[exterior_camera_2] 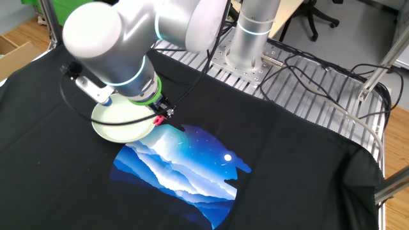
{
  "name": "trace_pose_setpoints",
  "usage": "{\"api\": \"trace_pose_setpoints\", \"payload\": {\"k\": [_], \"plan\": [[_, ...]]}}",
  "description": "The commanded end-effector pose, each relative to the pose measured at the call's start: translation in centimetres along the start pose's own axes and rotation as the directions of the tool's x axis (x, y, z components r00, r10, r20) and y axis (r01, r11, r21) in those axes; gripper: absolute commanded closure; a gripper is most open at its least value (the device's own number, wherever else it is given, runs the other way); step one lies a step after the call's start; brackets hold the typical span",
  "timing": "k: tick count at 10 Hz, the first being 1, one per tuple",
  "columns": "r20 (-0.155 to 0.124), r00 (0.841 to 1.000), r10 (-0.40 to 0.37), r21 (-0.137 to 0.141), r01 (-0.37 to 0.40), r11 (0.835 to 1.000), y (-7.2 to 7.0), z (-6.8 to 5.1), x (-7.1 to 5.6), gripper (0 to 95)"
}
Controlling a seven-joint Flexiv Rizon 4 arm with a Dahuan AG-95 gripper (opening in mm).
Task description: Use a clamp
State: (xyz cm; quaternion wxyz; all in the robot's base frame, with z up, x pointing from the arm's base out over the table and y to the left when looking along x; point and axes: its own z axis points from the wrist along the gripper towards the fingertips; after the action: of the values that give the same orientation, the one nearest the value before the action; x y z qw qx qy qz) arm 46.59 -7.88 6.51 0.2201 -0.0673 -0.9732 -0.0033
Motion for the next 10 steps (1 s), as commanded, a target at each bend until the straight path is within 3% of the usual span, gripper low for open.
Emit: {"api": "trace_pose_setpoints", "payload": {"k": [1,2,5,10], "plan": [[-0.05,0.999,-0.005,-0.005,0.004,1.0,0.03,-0.02,0.12,95.0],[-0.069,0.998,-0.008,-0.009,0.007,1.0,0.03,-0.02,0.12,95.0],[-0.088,0.996,0.007,-0.008,-0.008,1.0,0.03,-0.02,0.12,95.0],[-0.087,0.996,0.032,0.001,-0.032,0.999,0.03,-0.02,0.12,95.0]]}}
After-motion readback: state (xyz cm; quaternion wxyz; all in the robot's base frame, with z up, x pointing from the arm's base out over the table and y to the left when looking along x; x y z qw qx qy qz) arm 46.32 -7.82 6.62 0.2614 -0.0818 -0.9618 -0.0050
